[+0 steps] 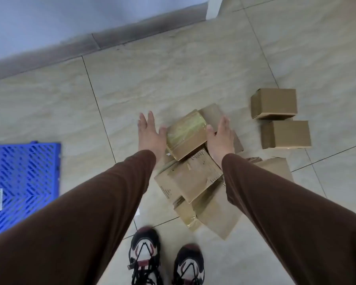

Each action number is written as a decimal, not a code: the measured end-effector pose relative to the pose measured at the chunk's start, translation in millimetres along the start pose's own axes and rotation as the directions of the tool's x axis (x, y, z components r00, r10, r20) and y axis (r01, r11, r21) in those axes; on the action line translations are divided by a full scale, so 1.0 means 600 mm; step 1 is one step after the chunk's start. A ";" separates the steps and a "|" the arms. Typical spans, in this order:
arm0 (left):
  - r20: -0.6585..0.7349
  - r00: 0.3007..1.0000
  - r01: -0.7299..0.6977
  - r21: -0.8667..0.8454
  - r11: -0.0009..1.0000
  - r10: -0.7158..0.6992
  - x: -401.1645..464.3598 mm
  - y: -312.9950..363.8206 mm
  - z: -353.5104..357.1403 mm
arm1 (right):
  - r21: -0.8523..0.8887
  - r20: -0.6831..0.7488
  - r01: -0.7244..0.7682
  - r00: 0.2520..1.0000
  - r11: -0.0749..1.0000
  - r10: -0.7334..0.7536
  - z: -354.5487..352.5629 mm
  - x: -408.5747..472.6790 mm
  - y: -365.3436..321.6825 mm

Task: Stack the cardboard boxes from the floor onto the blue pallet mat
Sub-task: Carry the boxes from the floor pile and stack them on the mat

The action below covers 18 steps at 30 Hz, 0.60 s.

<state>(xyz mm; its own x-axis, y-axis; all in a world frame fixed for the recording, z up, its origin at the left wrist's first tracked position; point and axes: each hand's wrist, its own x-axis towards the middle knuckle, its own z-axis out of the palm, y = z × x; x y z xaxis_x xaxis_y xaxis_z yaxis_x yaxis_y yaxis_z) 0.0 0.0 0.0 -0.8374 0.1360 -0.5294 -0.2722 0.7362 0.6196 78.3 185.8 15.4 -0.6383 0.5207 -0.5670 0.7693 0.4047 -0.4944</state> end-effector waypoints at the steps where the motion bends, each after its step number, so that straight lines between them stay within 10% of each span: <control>1: 0.011 1.000 0.027 -0.007 1.000 -0.026 0.002 -0.004 0.014 | 0.033 0.008 -0.017 1.000 0.999 0.017 0.011 0.001 0.003; 10: 0.164 0.936 0.348 -0.304 0.887 -0.311 -0.038 0.011 0.024 | 0.287 0.108 -0.176 0.983 0.942 0.151 0.033 -0.022 -0.033; 18: 0.056 0.968 0.236 -0.518 0.822 -0.243 -0.154 -0.042 -0.134 | 0.318 0.147 0.024 0.986 0.948 -0.074 0.034 -0.159 -0.148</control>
<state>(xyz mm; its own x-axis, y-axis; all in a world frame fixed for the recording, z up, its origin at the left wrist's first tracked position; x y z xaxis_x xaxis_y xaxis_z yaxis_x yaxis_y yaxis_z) 46.0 -84.0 79.8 -0.7183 -0.0099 -0.6956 -0.6671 0.2937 0.6846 70.2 84.8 100.0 -0.6906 0.3730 -0.6197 0.7052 0.1570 -0.6914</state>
